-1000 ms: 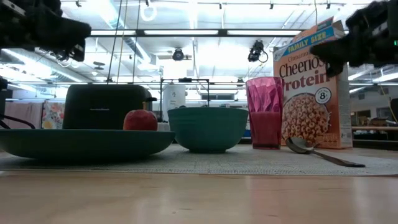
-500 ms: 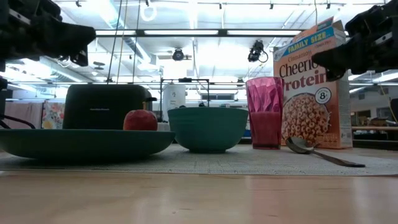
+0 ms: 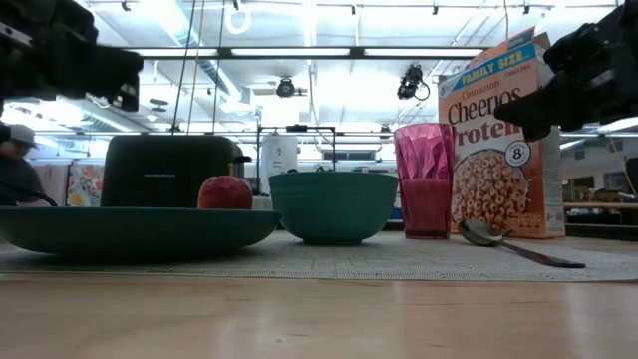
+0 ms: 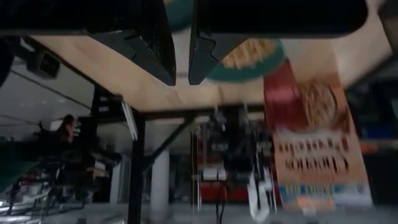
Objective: Arrange a breakfast setting
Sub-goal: Return to Home Position
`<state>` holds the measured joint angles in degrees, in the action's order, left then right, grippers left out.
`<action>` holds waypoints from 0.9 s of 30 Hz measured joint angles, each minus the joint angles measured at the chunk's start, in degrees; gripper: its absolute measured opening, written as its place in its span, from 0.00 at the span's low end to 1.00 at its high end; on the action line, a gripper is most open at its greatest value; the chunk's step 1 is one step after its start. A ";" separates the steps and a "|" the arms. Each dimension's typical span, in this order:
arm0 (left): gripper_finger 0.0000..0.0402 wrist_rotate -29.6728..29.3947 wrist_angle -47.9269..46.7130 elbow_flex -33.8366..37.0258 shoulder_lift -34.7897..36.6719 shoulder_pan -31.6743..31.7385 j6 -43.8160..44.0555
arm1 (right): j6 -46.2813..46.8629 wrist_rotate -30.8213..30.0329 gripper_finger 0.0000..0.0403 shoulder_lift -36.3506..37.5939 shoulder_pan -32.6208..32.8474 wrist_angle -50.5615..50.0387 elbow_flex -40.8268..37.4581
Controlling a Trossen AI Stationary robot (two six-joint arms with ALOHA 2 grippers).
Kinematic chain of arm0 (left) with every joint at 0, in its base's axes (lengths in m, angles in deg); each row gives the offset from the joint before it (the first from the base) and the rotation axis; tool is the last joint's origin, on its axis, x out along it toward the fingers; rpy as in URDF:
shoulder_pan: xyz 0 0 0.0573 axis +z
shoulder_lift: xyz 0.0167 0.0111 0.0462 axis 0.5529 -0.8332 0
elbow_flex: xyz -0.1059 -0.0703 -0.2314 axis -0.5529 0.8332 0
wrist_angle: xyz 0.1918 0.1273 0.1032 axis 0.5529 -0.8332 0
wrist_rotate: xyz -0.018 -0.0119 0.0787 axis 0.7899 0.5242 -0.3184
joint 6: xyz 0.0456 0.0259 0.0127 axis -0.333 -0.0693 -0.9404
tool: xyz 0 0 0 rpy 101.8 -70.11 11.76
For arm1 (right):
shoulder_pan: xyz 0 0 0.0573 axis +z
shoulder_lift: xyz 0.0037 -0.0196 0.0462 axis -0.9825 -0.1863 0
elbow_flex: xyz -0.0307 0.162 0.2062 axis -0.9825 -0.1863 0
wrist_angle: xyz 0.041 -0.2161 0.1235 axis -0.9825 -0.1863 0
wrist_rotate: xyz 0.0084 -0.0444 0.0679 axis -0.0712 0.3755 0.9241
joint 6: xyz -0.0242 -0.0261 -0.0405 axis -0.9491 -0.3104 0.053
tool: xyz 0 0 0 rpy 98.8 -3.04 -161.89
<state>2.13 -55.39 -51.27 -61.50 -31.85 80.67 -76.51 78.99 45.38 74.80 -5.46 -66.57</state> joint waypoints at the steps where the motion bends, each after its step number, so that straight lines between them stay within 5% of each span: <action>1: 0.13 0.04 -1.41 0.00 -0.02 0.02 0.96 | 0.58 2.51 0.08 -0.05 -0.06 -0.44 0.00; 5: 0.13 -0.38 -1.83 -0.02 -0.91 0.02 4.70 | 2.33 6.70 0.08 -0.76 0.18 -0.06 0.00; 27: 0.13 -0.29 -0.89 0.00 -0.83 0.02 5.39 | -0.13 3.71 0.08 -3.12 -0.44 -0.29 0.00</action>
<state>1.84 -56.28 -51.27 -62.33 -31.83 86.07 -76.64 82.70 42.26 74.35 -5.75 -66.57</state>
